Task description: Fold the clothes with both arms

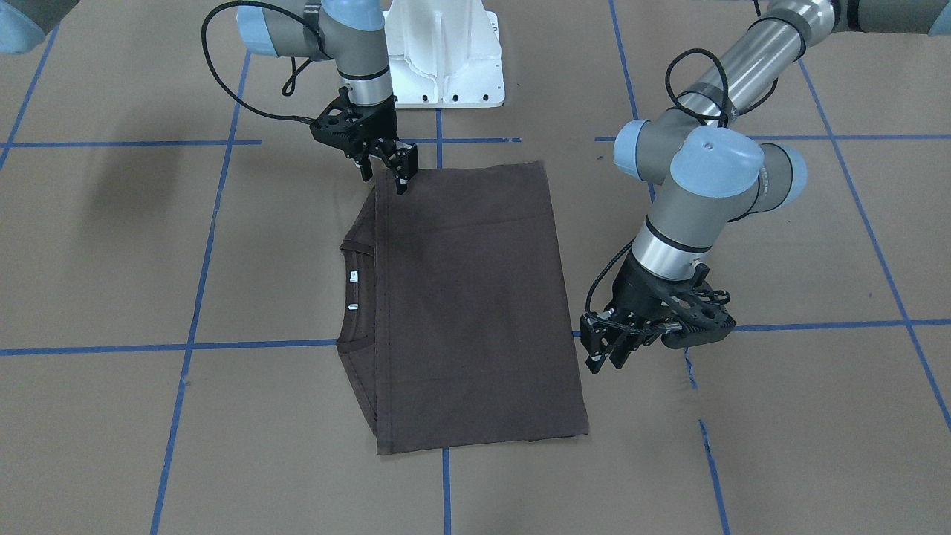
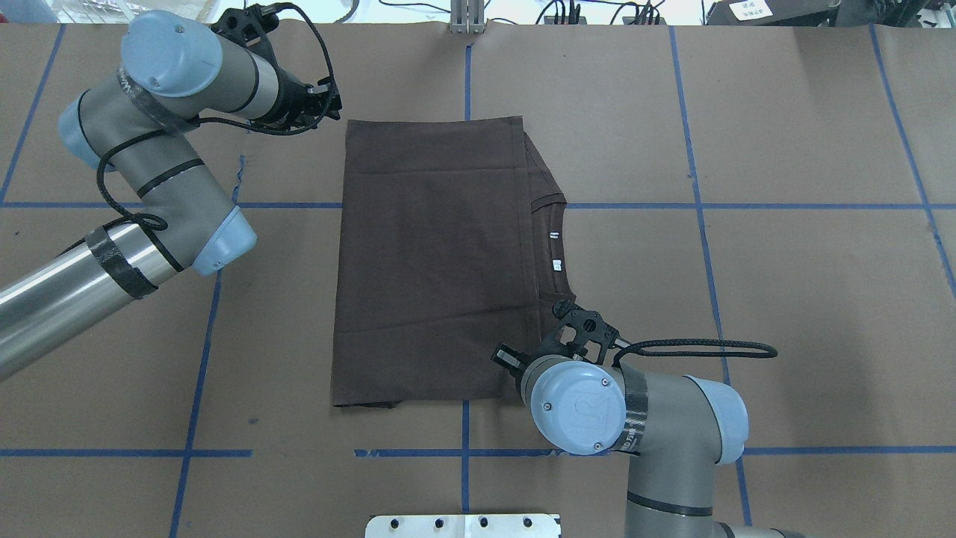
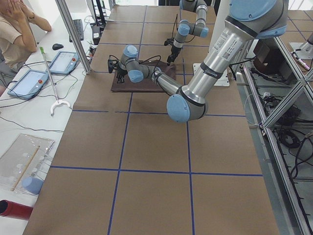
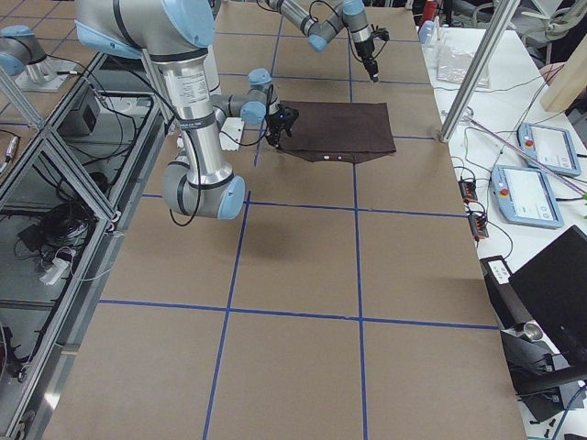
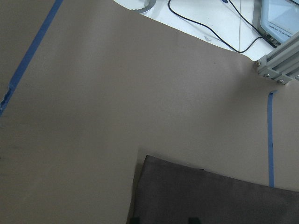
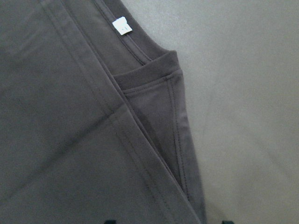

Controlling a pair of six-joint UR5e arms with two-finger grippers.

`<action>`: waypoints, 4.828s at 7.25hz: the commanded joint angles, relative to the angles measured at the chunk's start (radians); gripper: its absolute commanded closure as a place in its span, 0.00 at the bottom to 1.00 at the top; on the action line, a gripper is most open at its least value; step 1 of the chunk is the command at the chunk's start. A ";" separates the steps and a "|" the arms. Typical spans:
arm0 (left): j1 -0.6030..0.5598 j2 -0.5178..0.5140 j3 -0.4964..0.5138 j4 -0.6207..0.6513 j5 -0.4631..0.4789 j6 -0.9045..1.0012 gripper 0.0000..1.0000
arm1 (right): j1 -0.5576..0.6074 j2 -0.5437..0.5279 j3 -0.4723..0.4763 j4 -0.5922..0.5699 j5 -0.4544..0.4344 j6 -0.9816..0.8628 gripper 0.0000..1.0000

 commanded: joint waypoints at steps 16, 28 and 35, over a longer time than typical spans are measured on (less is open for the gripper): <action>0.000 0.039 -0.057 0.004 0.002 0.000 0.53 | 0.005 0.017 -0.038 -0.003 0.003 0.006 1.00; 0.561 0.328 -0.569 0.202 0.267 -0.538 0.39 | -0.010 -0.008 0.134 -0.157 0.025 0.008 1.00; 0.653 0.332 -0.552 0.371 0.275 -0.598 0.38 | -0.012 -0.011 0.142 -0.157 0.025 0.006 1.00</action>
